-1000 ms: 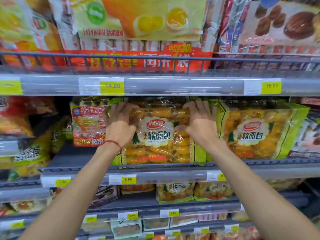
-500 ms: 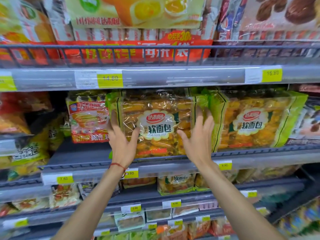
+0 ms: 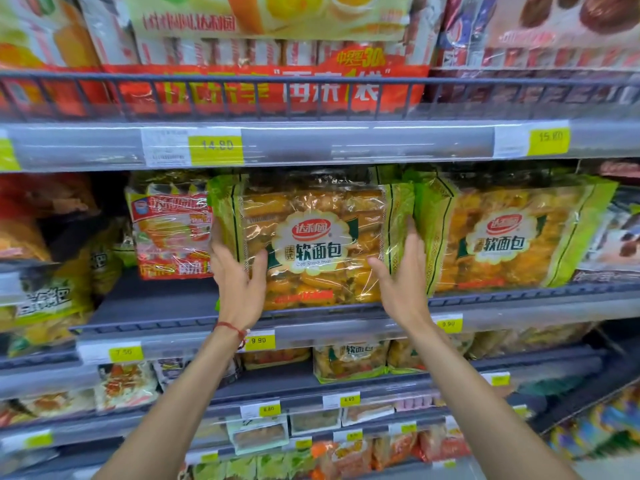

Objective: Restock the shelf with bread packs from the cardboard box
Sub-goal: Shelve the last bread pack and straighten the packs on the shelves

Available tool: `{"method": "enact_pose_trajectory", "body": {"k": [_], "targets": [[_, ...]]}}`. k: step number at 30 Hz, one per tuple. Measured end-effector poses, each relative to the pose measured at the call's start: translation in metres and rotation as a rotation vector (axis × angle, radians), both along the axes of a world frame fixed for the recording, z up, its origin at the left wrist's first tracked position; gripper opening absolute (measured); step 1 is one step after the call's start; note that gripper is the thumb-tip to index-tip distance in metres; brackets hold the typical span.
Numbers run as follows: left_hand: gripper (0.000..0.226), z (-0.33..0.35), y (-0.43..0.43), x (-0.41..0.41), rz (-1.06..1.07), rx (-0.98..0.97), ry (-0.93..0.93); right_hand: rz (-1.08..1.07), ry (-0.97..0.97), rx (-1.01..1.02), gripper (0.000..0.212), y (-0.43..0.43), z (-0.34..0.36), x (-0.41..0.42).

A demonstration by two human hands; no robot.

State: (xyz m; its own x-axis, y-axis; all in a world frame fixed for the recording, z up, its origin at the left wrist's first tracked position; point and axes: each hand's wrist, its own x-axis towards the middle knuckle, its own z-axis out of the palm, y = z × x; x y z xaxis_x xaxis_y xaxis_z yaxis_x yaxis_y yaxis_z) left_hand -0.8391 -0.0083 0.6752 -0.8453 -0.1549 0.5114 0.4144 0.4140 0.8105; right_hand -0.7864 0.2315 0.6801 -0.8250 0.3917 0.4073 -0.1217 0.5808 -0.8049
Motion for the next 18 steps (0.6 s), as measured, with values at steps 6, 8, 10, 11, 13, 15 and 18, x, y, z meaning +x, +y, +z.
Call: {"method": "enact_pose_trajectory", "body": {"k": [6, 8, 10, 11, 13, 15, 18], "targets": [[0.14, -0.013, -0.006, 0.009, -0.053, -0.225, -0.181, 0.032, -0.234, 0.1, 0.136, 0.008, -0.015, 0.013], [0.142, -0.014, -0.006, 0.004, -0.037, -0.27, -0.174, 0.015, -0.244, 0.102, 0.134, 0.008, -0.017, 0.012], [0.142, -0.015, -0.005, -0.001, -0.025, -0.307, -0.175, 0.001, -0.23, 0.078, 0.131, 0.007, -0.019, 0.011], [0.141, -0.016, -0.005, -0.003, -0.024, -0.312, -0.161, -0.006, -0.214, 0.061, 0.129, 0.006, -0.019, 0.01], [0.139, -0.017, -0.005, -0.006, -0.035, -0.308, -0.121, -0.017, -0.18, 0.025, 0.126, 0.005, -0.018, 0.008], [0.137, -0.017, -0.004, -0.008, -0.047, -0.291, -0.099, -0.028, -0.16, 0.007, 0.124, 0.004, -0.019, 0.005], [0.134, -0.018, -0.003, -0.008, -0.044, -0.25, -0.1, -0.049, -0.135, 0.038, 0.123, 0.003, -0.022, 0.005]]}}
